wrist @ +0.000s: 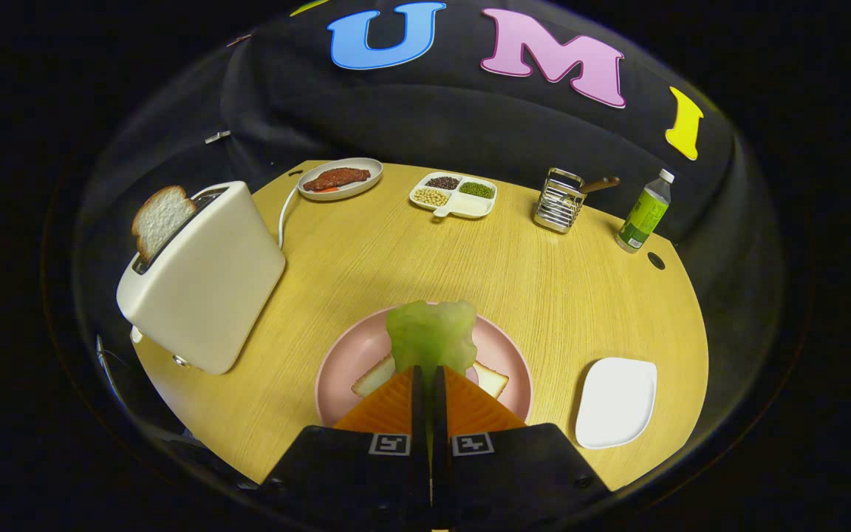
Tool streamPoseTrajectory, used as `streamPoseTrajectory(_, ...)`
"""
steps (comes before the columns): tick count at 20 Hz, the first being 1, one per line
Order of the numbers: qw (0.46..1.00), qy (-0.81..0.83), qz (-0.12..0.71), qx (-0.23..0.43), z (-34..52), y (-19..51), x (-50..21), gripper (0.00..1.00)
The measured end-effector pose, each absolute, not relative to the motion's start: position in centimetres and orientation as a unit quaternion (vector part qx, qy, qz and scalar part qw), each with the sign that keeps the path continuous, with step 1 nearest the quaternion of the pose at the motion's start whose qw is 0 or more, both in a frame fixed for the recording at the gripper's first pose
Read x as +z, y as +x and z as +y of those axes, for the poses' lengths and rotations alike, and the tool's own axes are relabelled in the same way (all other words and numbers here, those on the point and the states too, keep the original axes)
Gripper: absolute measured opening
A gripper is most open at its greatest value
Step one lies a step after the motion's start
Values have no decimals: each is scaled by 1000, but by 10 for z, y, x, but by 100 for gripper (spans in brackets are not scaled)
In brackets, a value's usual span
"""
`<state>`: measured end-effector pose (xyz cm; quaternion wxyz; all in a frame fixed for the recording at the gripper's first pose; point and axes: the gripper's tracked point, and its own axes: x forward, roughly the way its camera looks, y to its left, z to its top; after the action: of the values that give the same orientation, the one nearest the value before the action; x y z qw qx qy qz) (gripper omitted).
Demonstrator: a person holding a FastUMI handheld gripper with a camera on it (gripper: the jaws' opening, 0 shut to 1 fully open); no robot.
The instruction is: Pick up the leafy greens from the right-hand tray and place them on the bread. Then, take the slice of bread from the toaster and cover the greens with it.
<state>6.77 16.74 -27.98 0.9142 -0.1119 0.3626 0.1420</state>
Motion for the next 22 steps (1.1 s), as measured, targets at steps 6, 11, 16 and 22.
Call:
streamPoseTrajectory(6, 907, -136, 377, 134, 165, 64, -298, 18)
streamPoseTrajectory(11, 909, -116, 380, 129, 172, 65, -301, 46)
streamPoseTrajectory(16, 914, -100, 376, 120, 170, 65, -292, 93)
streamPoseTrajectory(22, 935, -74, 315, 147, 197, 64, -234, 100)
